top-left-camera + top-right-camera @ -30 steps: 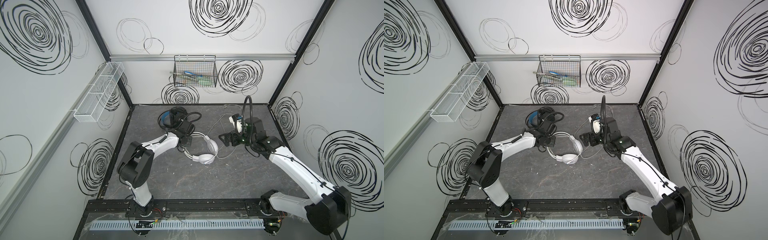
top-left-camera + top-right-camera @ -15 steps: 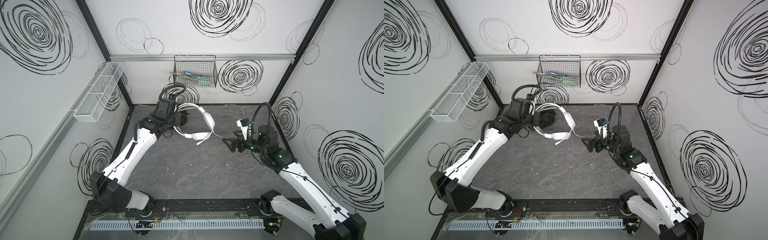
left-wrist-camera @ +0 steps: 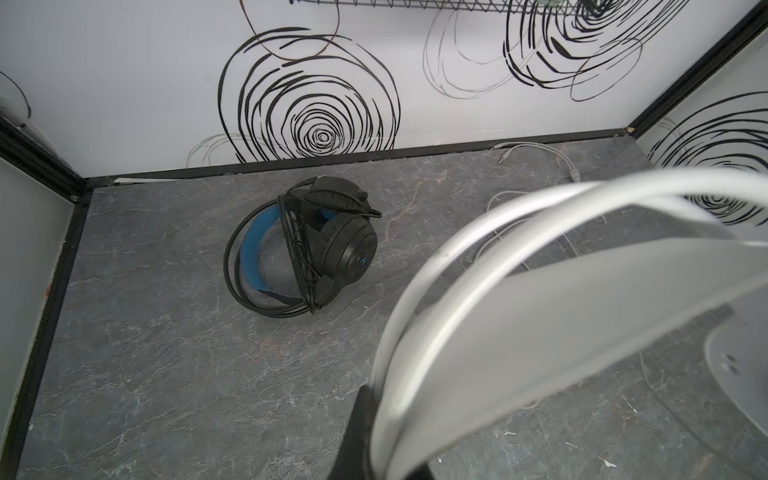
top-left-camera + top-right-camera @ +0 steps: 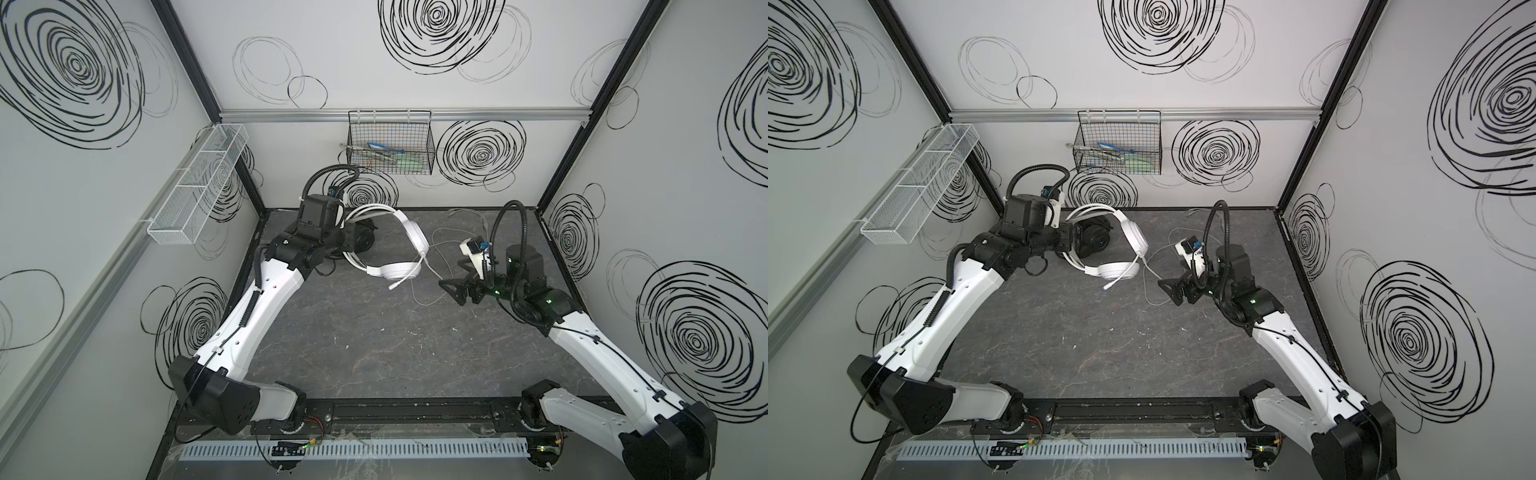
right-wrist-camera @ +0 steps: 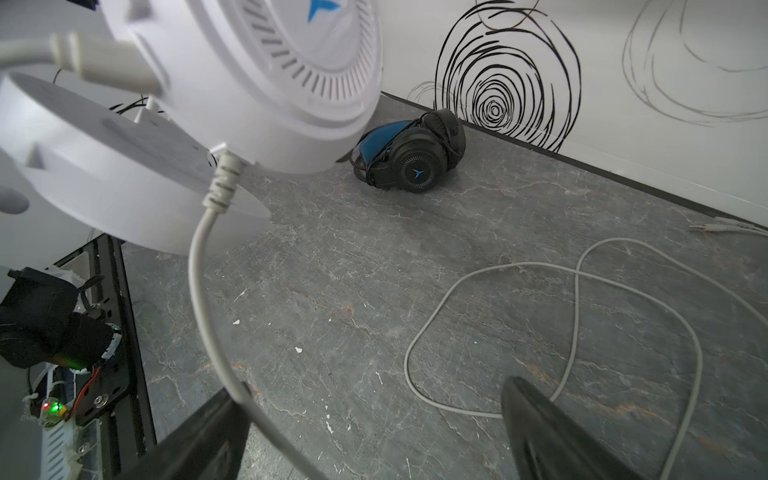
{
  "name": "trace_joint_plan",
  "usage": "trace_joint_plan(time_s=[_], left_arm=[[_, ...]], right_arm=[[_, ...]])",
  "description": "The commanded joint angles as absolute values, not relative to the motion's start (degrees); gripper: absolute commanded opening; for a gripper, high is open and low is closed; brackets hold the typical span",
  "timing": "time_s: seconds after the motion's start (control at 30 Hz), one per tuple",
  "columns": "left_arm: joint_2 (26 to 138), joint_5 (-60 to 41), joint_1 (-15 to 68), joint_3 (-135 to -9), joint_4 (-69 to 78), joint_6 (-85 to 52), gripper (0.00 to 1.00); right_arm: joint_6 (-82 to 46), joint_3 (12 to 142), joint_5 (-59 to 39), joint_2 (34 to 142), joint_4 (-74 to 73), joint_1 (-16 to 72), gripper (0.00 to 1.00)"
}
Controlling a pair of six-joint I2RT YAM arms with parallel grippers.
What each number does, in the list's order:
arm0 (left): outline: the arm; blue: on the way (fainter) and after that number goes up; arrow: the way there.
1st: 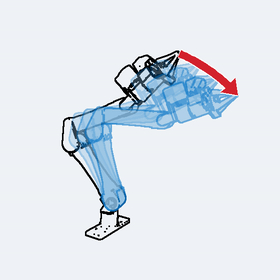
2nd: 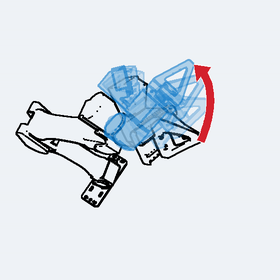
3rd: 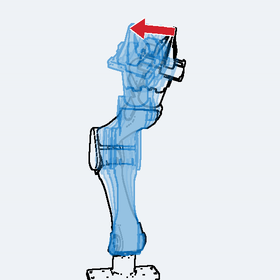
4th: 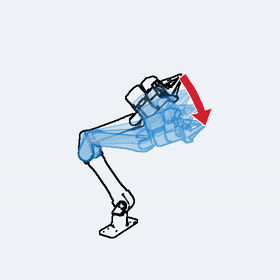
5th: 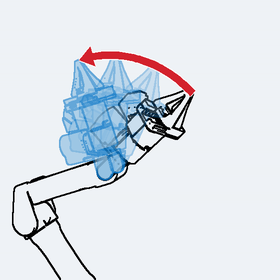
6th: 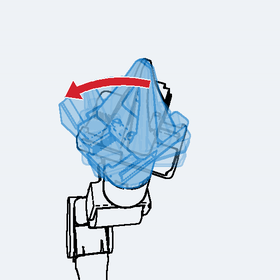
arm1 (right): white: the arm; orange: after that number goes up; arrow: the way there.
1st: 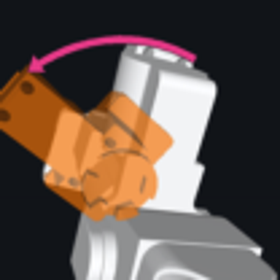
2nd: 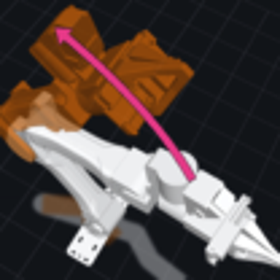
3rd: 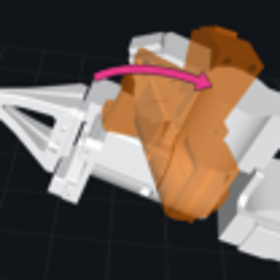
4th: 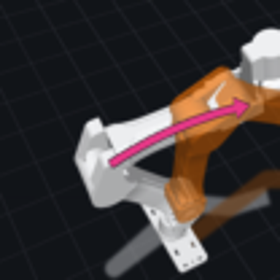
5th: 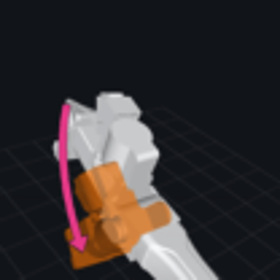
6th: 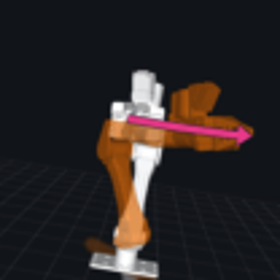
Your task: Wrap the headphones
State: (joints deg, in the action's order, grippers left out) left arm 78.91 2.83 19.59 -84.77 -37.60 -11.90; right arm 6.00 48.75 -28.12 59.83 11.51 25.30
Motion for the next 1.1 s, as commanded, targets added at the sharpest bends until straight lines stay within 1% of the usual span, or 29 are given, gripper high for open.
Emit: trace_joint_plan(time_s=[0.0, 0.07, 0.17, 0.23, 0.5, 0.6, 0.67, 0.9, 1.07], left_arm=[[77.1, -1.2, 19.0, -85.7, -32.2, -14.4, 0.00], [76.8, -1.8, 18.8, -85.0, -31.8, -14.3, 0.00], [76.4, -2.2, 18.2, -84.5, -31.4, -14.6, 0.00], [76.4, -2.9, 17.9, -84.4, -31.1, -14.9, 0.00], [77.1, -5.2, 17.4, -86.7, -30.3, -17.1, 0.00], [77.9, -8.0, 17.5, -88.5, -29.3, -19.5, 0.00], [78.2, -9.5, 17.4, -89.0, -28.5, -21.1, 0.00], [78.2, -9.9, 16.4, -90.3, -28.7, -23.4, 0.00], [78.3, -10.5, 16.1, -91.0, -28.3, -24.2, 0.00]], right_arm=[[8.4, 50.2, -28.0, 61.6, 9.4, 26.3, 0.99], [8.1, 50.0, -28.4, 62.8, 8.6, 26.5, 0.95], [7.6, 49.4, -28.9, 64.0, 7.8, 27.2, 0.80], [7.2, 48.9, -29.0, 64.3, 7.3, 27.5, 0.74], [4.7, 45.5, -28.7, 64.3, 4.3, 27.5, 0.65], [4.0, 44.3, -28.5, 64.5, 3.4, 27.5, 0.62], [3.3, 43.8, -28.2, 64.6, 2.8, 27.1, 0.59], [1.1, 41.2, -28.3, 63.5, 2.2, 24.9, 0.52], [-1.1, 39.6, -29.6, 62.8, 1.2, 23.4, 0.40]])
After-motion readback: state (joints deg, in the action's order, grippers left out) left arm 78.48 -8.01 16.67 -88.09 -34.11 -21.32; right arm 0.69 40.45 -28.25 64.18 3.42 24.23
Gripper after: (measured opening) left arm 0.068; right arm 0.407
